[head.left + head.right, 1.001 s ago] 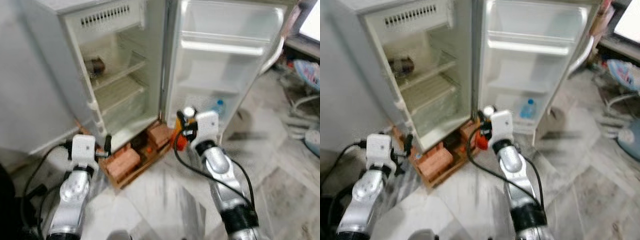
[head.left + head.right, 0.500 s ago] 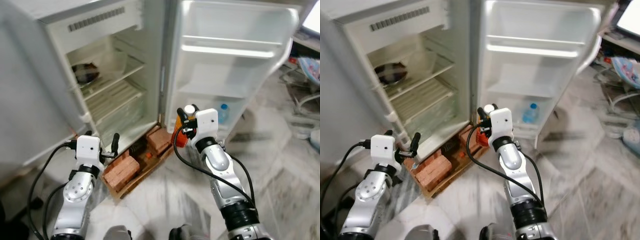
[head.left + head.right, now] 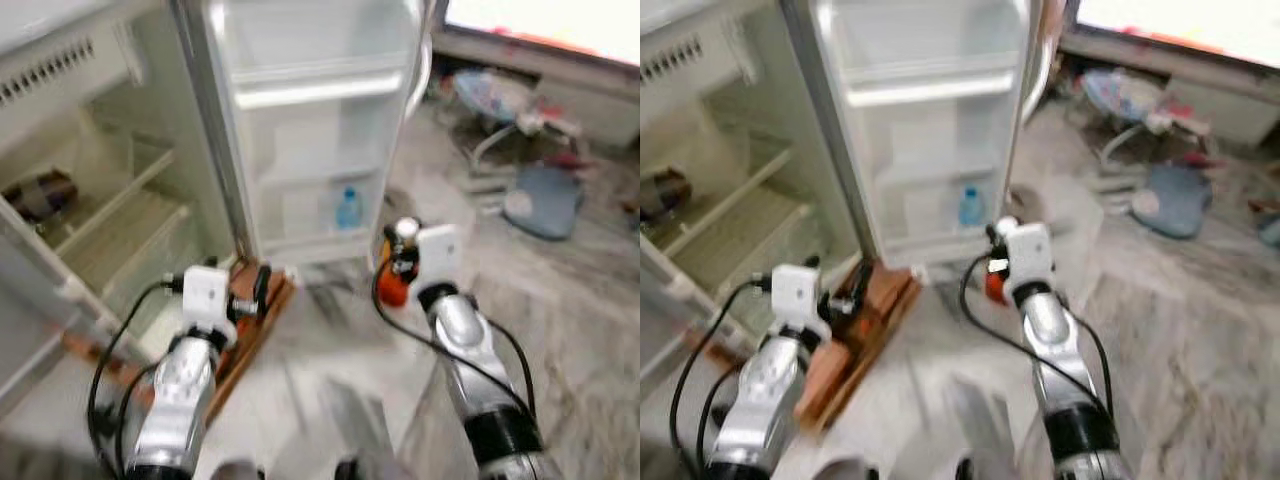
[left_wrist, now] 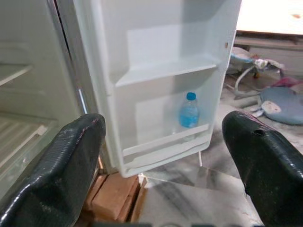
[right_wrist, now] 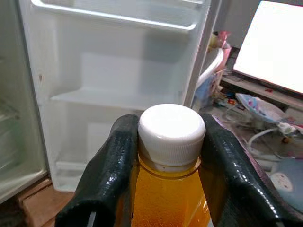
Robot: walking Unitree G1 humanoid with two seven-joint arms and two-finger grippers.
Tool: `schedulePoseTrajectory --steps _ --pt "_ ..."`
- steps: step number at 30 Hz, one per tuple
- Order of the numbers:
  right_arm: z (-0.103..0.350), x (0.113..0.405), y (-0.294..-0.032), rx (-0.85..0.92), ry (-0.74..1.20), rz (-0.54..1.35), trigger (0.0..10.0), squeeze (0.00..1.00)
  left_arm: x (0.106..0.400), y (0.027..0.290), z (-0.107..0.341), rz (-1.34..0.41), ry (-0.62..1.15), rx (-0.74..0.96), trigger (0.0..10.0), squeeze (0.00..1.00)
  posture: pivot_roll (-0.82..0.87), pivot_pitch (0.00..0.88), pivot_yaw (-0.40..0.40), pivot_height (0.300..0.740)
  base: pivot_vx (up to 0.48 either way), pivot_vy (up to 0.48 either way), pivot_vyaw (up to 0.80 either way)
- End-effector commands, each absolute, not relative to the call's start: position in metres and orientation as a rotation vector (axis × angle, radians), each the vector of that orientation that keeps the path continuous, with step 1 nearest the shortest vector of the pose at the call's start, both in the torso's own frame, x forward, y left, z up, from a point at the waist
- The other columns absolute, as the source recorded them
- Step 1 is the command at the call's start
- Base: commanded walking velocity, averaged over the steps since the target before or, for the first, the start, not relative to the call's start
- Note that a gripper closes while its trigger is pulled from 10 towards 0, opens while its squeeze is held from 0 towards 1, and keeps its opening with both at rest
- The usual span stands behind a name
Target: Restocking fridge
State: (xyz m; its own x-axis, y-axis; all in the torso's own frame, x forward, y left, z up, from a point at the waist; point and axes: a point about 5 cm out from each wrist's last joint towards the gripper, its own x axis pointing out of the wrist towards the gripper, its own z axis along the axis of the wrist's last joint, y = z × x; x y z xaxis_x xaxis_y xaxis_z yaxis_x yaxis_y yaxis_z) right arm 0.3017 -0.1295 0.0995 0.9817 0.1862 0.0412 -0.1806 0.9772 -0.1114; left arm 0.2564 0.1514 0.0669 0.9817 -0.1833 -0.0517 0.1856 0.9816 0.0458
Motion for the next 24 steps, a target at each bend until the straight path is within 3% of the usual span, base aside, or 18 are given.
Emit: schedulePoseTrajectory --steps 1,24 --pt "0.1094 0.3044 -0.1209 -0.101 -0.099 0.215 10.0 0.0 0.2557 0.1544 0.0667 -0.181 0.046 0.058 10.0 0.0 0.1 0.033 -0.016 0.74 0.307 0.0 0.0" --pt "0.1082 0.3028 -0.1133 -0.089 -0.101 0.256 10.0 0.0 0.2566 0.1539 0.0667 -0.176 0.05 0.059 10.0 0.0 0.1 0.03 -0.014 0.74 0.463 0.0 0.0"
